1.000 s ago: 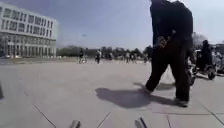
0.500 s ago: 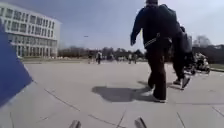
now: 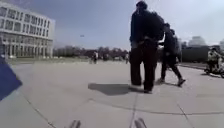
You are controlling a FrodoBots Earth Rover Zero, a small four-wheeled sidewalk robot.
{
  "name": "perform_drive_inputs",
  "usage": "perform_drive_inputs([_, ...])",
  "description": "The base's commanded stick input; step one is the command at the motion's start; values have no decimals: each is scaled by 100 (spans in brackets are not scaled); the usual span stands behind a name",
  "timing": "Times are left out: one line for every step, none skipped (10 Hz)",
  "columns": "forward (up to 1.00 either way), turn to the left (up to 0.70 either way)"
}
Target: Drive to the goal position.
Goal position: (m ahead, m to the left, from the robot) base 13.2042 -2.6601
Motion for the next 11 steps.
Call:
perform_drive_inputs([85, 1])
perform_drive_inputs([85, 1])
perform_drive_inputs([85, 1])
perform_drive_inputs([85, 1])
perform_drive_inputs([85, 1])
perform_drive_inputs([85, 1])
perform_drive_inputs([85, -15])
perform_drive_inputs([85, -30])
perform_drive_inputs([85, -33])
perform_drive_inputs([85, -33])
perform_drive_inputs([85, -33])
